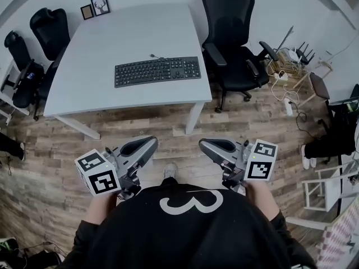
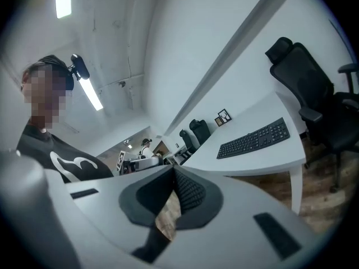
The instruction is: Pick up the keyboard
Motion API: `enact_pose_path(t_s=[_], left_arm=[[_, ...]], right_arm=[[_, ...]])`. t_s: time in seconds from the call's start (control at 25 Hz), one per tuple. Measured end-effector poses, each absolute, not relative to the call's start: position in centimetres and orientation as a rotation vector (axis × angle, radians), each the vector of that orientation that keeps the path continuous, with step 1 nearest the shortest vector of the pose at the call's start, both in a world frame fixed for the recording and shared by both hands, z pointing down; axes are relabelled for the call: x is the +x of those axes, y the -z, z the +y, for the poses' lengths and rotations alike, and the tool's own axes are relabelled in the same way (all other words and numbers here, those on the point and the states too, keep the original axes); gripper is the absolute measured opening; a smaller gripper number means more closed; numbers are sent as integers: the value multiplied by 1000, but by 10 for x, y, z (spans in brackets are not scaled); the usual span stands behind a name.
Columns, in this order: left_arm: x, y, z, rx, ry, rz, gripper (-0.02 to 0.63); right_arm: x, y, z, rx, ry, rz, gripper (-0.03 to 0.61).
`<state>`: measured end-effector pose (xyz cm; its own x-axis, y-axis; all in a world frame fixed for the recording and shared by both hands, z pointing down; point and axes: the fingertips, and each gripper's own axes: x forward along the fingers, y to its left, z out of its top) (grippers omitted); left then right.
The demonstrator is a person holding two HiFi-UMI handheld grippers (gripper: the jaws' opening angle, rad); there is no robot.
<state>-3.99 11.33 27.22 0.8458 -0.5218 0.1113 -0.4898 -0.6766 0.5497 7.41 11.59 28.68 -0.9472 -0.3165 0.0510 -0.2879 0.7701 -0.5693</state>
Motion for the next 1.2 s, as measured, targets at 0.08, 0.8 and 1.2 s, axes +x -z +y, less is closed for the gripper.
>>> enact_pose_path(t_s=[0.08, 0.8, 1.2], left_arm=[[-53, -269, 87, 2458, 81, -683, 14], [-167, -318, -59, 2307, 77, -835, 15], [-220, -360, -126, 2121, 82, -1061, 103]], right_arm=[[65, -286, 86, -529, 936, 2905, 9], [76, -312, -58, -893, 986, 2872, 11], [92, -363, -141, -998, 1127, 2876, 24]])
